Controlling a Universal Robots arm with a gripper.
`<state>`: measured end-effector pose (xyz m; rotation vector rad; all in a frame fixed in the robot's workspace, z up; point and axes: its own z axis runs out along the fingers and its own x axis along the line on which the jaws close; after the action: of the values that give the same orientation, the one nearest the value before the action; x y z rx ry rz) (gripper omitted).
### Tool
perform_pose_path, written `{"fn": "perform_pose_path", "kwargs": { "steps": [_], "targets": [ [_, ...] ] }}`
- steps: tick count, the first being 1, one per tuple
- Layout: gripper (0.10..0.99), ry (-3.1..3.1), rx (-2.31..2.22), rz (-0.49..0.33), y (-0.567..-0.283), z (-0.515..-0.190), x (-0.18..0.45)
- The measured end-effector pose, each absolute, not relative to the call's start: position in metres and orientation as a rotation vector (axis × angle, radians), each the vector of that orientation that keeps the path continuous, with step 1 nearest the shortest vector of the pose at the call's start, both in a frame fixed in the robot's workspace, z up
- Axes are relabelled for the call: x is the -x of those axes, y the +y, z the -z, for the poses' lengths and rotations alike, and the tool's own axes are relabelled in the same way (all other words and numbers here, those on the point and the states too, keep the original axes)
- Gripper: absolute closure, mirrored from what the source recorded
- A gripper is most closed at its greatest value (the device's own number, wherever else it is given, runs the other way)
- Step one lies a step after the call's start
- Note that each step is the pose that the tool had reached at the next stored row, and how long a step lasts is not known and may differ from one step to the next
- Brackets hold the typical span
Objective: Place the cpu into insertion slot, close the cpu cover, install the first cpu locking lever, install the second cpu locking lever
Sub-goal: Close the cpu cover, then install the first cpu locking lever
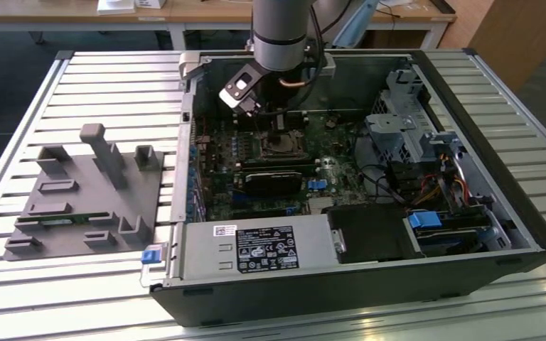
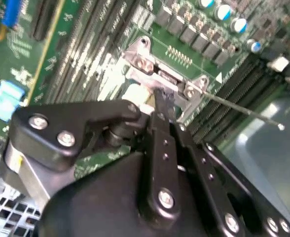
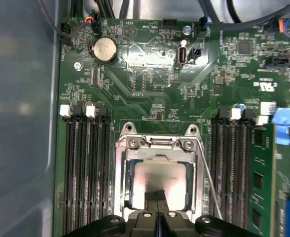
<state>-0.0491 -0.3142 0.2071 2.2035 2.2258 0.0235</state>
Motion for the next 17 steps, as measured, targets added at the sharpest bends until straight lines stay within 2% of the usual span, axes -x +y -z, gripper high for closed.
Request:
{"fn": "perform_pose_path", "kwargs": {
  "steps": [17],
  "targets": [
    [0.98, 2.227, -2.205, -0.019, -0.3142, -0.2082, 0.0404]
  ]
}}
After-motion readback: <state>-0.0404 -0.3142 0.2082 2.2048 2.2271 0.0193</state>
